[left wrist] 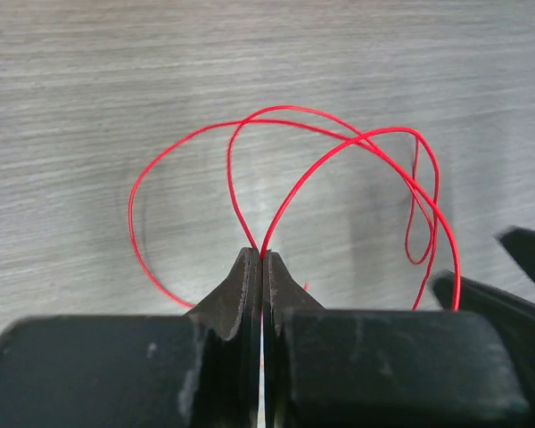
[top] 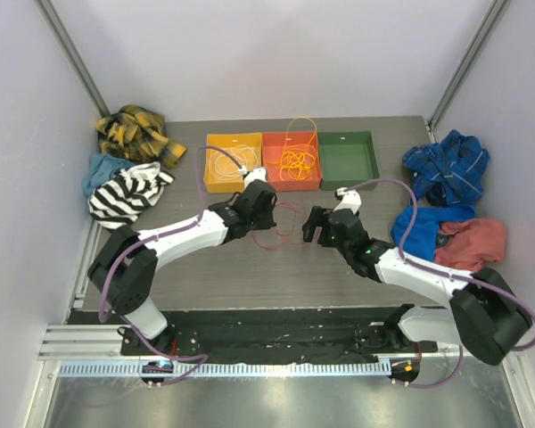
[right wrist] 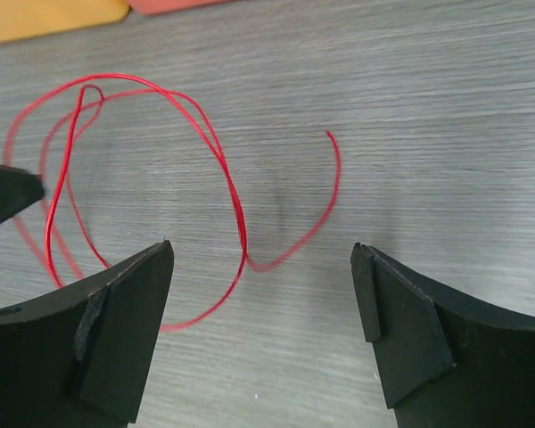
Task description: Untangle the cables
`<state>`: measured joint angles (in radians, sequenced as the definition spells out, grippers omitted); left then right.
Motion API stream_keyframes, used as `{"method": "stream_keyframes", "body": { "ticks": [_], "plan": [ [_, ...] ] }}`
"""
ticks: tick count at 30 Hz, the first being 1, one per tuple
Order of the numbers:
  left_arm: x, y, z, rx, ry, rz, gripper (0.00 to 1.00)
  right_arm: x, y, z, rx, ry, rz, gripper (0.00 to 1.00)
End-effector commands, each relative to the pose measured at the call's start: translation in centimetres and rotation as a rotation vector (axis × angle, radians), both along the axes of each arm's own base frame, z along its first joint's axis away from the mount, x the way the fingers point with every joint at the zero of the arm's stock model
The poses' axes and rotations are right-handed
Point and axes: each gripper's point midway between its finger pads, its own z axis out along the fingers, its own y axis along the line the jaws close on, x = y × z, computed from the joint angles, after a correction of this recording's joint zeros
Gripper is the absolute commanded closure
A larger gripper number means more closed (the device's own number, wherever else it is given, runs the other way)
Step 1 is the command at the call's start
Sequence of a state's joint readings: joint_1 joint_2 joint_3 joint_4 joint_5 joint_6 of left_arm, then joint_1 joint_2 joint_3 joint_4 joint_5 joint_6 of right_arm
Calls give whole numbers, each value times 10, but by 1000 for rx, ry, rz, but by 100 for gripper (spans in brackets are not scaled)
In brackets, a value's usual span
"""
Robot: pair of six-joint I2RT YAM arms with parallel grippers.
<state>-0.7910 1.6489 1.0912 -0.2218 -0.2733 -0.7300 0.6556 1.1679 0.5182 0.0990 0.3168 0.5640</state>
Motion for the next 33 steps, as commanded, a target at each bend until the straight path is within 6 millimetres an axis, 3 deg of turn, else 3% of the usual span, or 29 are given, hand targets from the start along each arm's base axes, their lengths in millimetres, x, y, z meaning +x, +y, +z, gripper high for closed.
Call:
{"method": "stream_keyframes", "body": {
  "ticks": [1,6,12,17,18,20,21,24,28,33],
  "plan": [
    [-18,5,-9,11,37,-45,100,18,35,13,68,-79,61,10],
    [-25,6,-27,33,72,-50,100,23,46,15,87,-78,68,10],
    [-27,6,-54,88,115,-48,100,22,23,26,53,-94,-26,11],
    [-32,-1,-66,103,139,-54,100,21,45,26,86,-90,75,11],
    [-32,-1,-67,105,138,-53,100,21,49,11,67,-52,86,12],
    [-34,-4,-67,107,138,-56,100,24,58,4,76,-42,112,12],
    [-34,-4,-66,107,136,-58,100,24,62,-12,65,-10,123,13],
    [-35,-5,-63,110,127,-59,100,24,66,-31,42,24,127,14],
    [-36,-4,-60,118,120,-59,100,24,59,-62,-53,79,102,16],
    [-38,-4,-58,121,113,-55,100,21,54,-81,-123,139,94,22]
  ]
}}
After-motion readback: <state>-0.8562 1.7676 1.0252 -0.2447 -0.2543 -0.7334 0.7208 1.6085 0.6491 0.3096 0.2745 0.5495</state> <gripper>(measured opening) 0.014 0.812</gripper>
